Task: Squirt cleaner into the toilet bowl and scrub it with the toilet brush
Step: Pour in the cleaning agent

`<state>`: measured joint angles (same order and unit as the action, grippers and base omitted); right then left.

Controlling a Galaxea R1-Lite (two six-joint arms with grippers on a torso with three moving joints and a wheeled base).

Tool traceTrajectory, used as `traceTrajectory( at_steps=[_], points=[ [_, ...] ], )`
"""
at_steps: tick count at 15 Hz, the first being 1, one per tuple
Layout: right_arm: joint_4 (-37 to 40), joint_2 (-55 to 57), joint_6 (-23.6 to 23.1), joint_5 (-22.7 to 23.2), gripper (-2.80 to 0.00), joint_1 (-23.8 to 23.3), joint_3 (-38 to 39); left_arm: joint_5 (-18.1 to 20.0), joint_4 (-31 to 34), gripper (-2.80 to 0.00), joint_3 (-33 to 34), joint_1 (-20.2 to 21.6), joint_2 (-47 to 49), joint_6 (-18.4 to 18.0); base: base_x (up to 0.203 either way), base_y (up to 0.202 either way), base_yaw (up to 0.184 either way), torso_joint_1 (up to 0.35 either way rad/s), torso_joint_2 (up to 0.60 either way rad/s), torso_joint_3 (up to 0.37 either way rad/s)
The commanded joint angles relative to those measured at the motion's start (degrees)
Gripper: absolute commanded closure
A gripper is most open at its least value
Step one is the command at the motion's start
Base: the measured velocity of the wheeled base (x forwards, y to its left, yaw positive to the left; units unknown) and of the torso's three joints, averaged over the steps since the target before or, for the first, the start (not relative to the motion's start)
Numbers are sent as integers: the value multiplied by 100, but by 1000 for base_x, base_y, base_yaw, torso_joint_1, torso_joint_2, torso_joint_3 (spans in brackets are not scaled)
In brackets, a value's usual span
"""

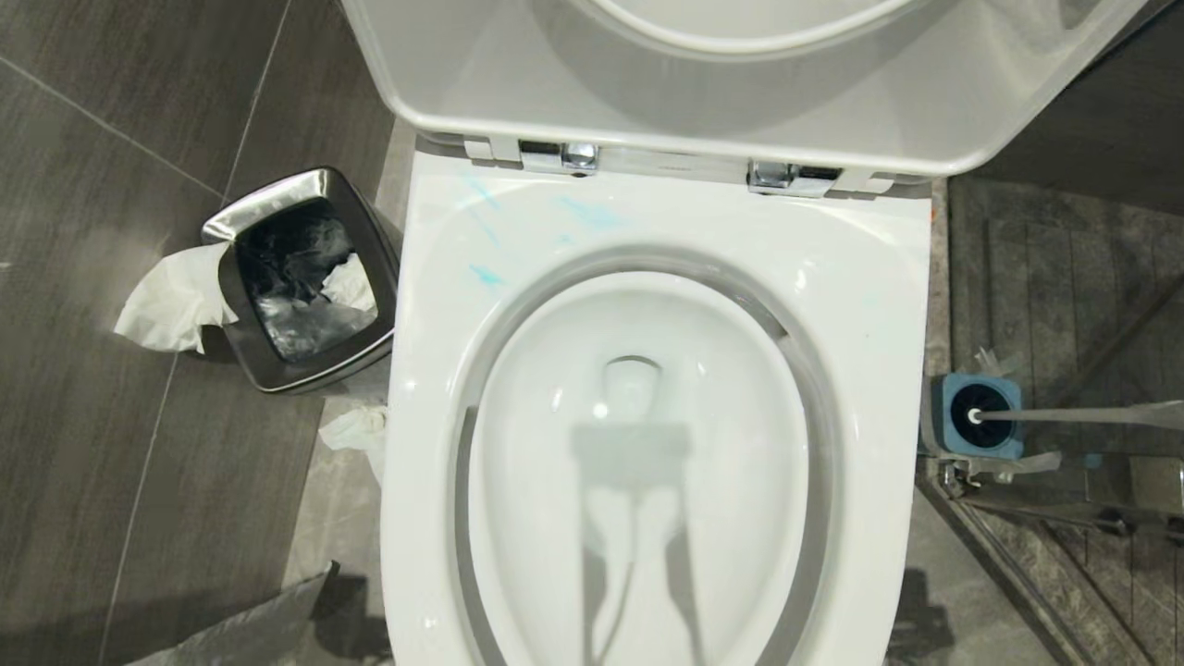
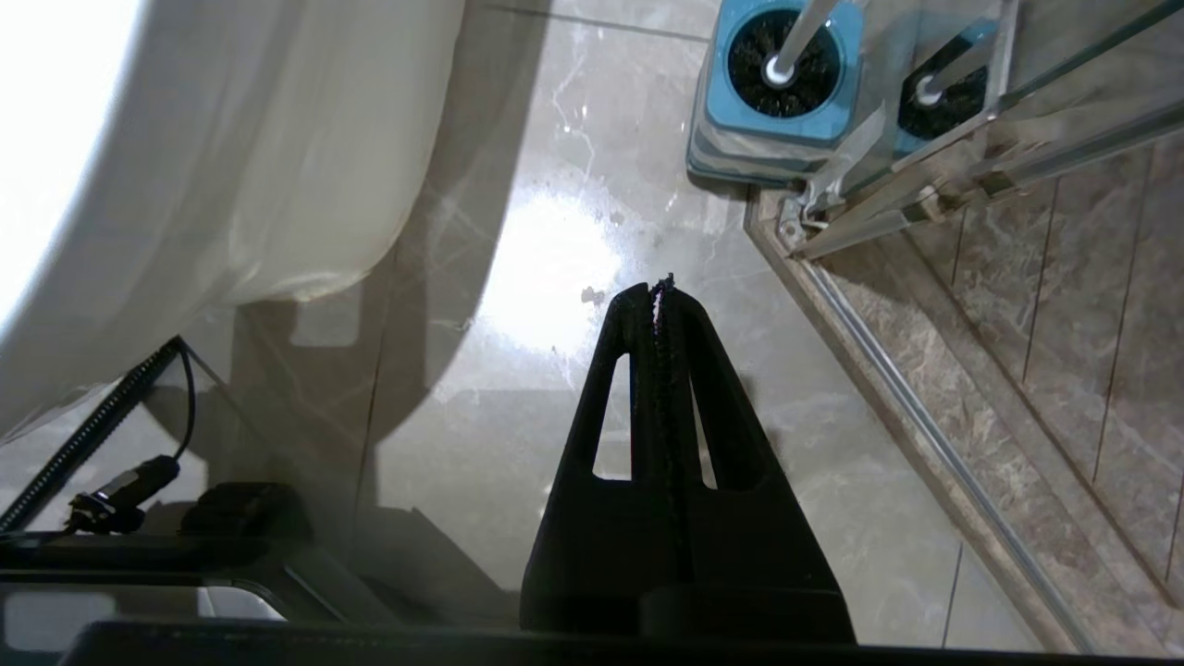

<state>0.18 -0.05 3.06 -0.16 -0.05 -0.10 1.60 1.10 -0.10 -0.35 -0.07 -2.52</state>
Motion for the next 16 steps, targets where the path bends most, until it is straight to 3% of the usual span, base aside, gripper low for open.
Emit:
traceTrajectory(
  at_steps=[1,5,16],
  points=[
    [-1,5,2,-2,0,-4,1,-1,5,0,1,0,7,-3,0,0,0,7,2,-194],
    [-1,5,2,-2,0,4,1,7,5,0,1,0,7,6,0,0,0,1,4,-147],
    [25,5,2,-19,0,-4,-16,-2,5,0,1,0,7,41,0,0,0,0,0,-4]
  ],
)
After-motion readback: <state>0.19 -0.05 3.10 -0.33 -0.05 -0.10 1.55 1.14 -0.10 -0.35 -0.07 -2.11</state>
